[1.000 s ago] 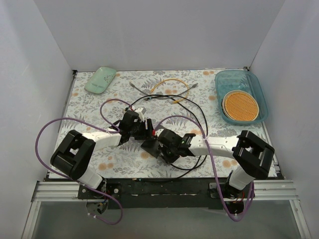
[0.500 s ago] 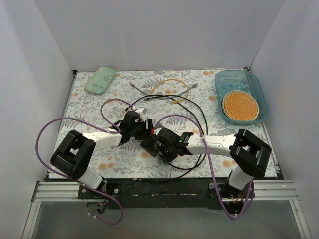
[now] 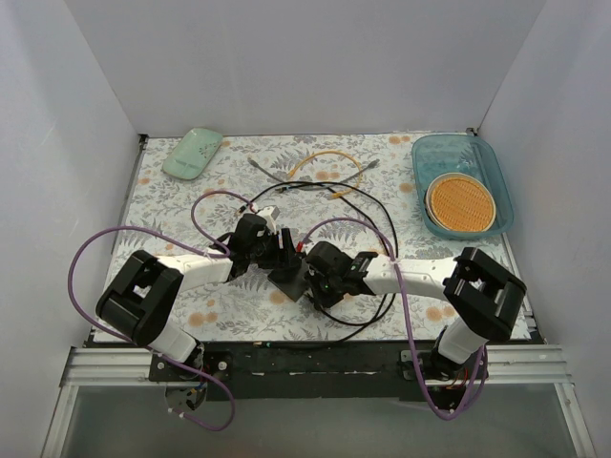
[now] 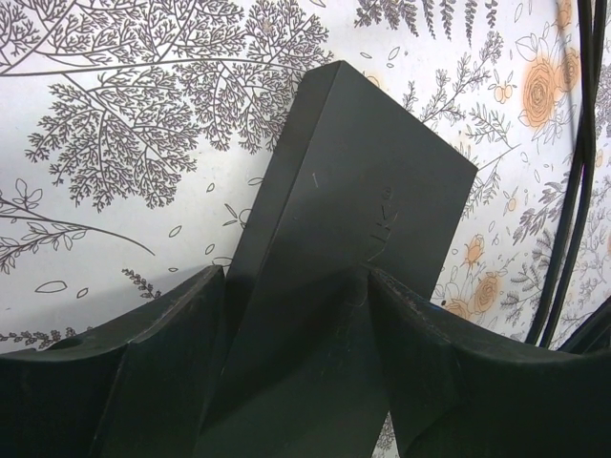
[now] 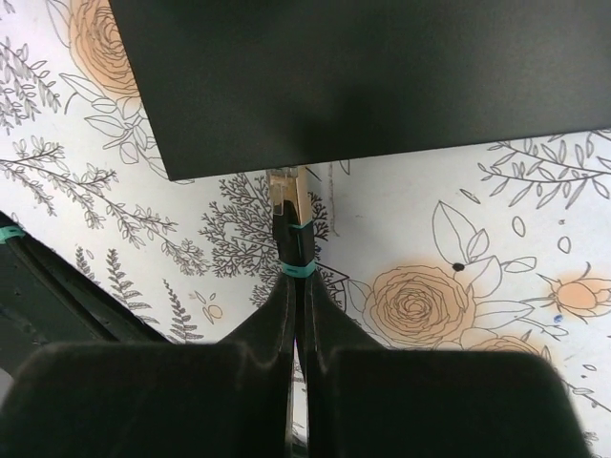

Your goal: Insert the plug into the switch port

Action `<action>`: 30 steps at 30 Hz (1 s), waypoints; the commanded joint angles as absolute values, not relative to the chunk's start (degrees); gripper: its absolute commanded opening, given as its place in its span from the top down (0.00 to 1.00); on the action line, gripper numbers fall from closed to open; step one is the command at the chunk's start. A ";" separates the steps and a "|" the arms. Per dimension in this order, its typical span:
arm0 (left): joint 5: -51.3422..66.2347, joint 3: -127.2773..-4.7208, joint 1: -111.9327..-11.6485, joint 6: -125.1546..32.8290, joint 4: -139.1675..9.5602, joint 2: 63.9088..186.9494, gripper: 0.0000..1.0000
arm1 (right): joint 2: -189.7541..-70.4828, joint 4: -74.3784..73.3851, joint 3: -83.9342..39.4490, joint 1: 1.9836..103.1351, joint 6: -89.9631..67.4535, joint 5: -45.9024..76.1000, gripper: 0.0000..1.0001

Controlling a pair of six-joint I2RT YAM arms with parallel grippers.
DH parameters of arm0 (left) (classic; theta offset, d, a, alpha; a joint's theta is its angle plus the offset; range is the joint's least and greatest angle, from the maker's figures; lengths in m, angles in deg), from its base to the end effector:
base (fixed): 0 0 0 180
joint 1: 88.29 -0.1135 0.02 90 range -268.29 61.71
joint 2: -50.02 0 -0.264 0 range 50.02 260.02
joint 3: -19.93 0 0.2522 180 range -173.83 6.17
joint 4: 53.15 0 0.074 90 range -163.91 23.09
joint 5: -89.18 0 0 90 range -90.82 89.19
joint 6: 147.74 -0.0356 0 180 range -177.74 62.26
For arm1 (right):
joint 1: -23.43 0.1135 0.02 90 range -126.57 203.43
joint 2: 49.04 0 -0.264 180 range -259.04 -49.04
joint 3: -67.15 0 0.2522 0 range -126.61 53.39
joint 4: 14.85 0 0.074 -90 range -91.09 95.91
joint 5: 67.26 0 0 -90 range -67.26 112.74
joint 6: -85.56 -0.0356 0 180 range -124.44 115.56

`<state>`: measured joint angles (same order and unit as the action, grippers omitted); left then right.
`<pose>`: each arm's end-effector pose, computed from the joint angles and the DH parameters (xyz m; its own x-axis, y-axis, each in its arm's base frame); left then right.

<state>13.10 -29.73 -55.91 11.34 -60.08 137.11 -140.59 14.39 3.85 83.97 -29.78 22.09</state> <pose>0.2357 -0.1596 0.1480 -0.8320 -0.5459 -0.0982 -0.3141 0.6095 -0.7279 0.1512 0.2686 0.1656 -0.7488 -0.4554 -0.4816 -0.6121 0.7539 0.2387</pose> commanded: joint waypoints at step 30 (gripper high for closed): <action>10.43 -28.99 -54.63 16.96 -64.62 137.30 0.42 | -138.07 5.85 6.90 84.69 -32.56 16.32 0.99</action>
<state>10.85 -29.18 -55.45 16.60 -59.16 137.11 -138.55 7.62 7.09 84.36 -31.68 15.30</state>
